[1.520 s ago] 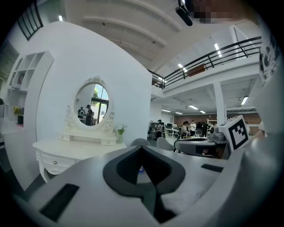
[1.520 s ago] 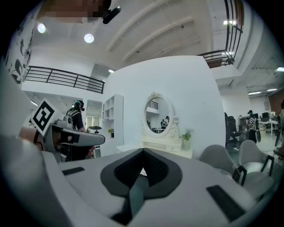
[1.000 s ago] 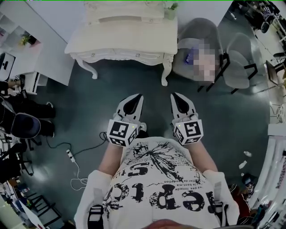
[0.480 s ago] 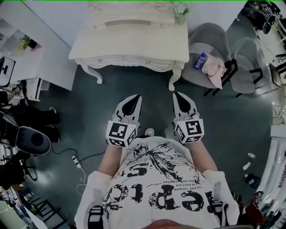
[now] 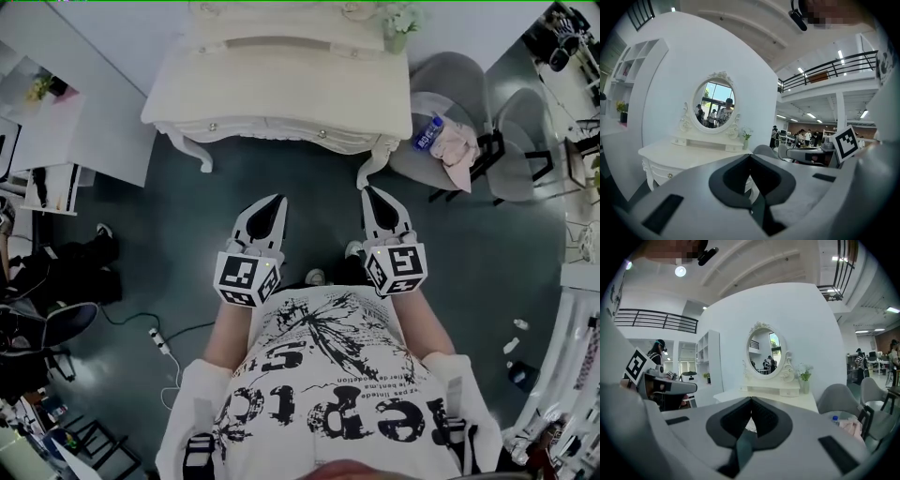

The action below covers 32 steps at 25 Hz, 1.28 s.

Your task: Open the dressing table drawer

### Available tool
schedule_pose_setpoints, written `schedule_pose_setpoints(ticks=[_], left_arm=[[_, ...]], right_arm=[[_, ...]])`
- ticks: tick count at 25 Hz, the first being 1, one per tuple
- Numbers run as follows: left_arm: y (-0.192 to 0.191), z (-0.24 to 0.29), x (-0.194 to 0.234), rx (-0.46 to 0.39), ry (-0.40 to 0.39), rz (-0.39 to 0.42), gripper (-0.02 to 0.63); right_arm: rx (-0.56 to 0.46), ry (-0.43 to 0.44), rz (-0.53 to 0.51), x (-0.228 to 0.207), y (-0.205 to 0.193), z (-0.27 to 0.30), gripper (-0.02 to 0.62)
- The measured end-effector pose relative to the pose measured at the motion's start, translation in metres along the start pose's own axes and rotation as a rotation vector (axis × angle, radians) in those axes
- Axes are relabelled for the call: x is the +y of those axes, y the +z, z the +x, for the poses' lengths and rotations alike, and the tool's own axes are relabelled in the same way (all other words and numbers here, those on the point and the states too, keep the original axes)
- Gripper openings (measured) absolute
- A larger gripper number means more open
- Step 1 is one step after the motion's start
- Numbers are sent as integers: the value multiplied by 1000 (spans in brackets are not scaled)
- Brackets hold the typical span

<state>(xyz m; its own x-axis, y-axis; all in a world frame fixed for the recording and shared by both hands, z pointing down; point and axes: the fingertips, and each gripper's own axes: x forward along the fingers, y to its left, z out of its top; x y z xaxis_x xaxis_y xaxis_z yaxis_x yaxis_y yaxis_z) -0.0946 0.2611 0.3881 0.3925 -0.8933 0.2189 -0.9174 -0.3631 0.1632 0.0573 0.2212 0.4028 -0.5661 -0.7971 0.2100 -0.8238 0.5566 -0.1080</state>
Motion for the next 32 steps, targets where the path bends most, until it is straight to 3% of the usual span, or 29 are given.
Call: schedule_pose_setpoints(ticks=[9,18,24,32], left_arm=[[4,58,45,3,91,-25,14],[62,179,86,-17,158,-9,14],[88,272,107,-22,163,-4,14],[95,350,119,10,111,-6,14]], right_arm=[[23,61,-10,-38,4,81,17],[13,111,-25,-129,57,199,18],[11,107,-27,-199,81,267,18],[65,43,24,-256,71,317,18]])
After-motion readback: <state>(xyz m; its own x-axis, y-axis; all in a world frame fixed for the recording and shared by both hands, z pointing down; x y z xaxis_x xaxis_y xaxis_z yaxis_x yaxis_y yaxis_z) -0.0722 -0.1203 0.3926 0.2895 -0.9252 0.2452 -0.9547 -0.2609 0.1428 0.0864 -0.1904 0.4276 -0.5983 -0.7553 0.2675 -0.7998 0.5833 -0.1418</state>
